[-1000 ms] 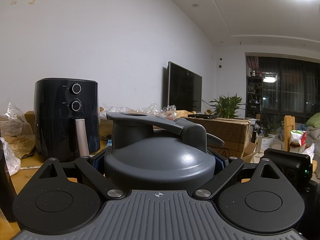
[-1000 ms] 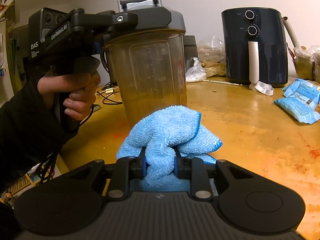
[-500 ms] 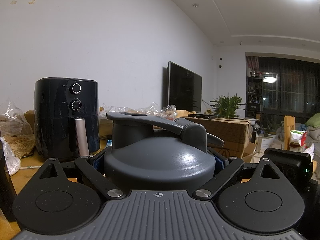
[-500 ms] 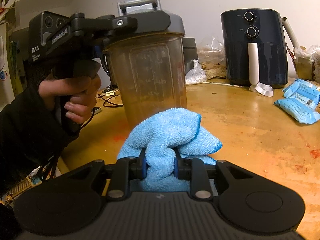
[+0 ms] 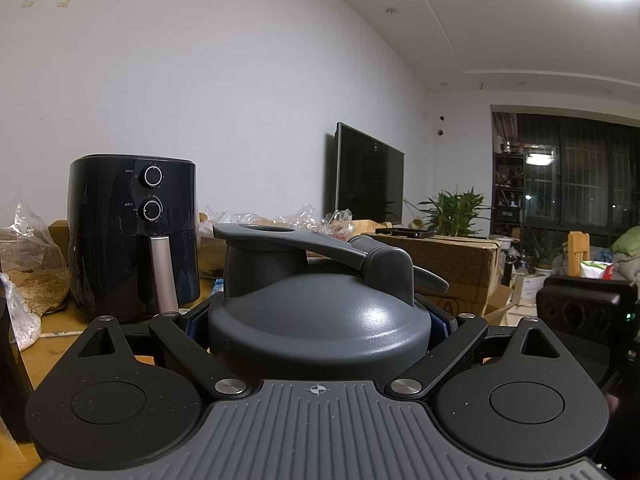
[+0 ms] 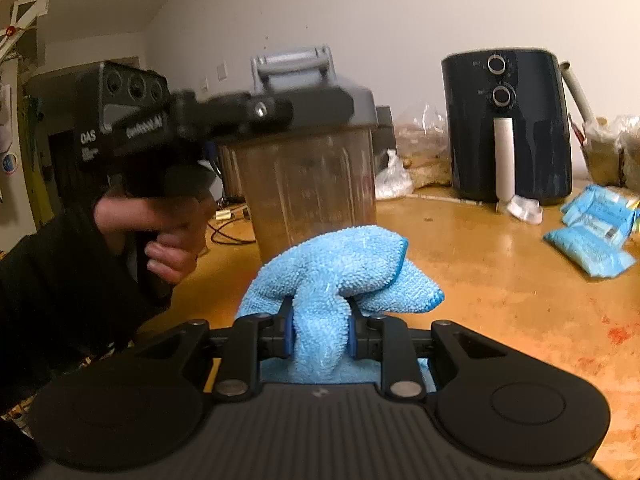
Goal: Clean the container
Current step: 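Wipe the bottle base again with right tool while left tool tilts bottle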
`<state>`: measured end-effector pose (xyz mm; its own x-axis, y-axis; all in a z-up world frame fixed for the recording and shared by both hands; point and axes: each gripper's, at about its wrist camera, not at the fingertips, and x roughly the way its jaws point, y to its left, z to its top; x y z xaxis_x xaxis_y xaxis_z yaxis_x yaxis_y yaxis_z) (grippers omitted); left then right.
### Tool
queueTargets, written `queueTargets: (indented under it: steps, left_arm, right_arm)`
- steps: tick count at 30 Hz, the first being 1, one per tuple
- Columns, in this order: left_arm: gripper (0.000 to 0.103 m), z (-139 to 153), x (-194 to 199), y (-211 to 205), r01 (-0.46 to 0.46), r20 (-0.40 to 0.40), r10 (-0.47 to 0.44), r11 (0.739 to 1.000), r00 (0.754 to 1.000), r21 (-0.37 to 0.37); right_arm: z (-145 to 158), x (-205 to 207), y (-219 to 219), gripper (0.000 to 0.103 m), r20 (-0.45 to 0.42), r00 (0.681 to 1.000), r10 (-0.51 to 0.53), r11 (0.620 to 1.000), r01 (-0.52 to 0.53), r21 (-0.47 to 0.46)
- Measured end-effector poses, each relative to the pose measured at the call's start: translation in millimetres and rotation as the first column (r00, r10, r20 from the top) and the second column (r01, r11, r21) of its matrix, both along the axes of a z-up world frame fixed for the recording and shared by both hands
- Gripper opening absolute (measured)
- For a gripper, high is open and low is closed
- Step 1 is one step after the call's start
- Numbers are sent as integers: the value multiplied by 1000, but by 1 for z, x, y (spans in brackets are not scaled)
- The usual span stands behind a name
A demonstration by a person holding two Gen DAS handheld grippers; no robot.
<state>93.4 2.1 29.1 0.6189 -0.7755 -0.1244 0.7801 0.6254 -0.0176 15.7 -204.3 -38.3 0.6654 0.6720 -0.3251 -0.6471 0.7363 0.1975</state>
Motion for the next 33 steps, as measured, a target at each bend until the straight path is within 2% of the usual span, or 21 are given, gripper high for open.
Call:
queueTargets:
  steps: [10, 22, 33]
  left_arm:
    - [96, -1, 0, 0, 0, -1, 0, 1000, 1000, 0]
    - [96, -2, 0, 0, -3, -1, 3, 1000, 1000, 1]
    - [96, -3, -1, 0, -5, 2, 5, 1000, 1000, -1]
  right_arm:
    - [16, -7, -2, 19, 63, 998, -9, 999, 6, 37]
    - [33, -21, -8, 19, 200, 979, -42, 990, 14, 140]
    - [34, -22, -11, 19, 189, 981, -44, 989, 16, 149]
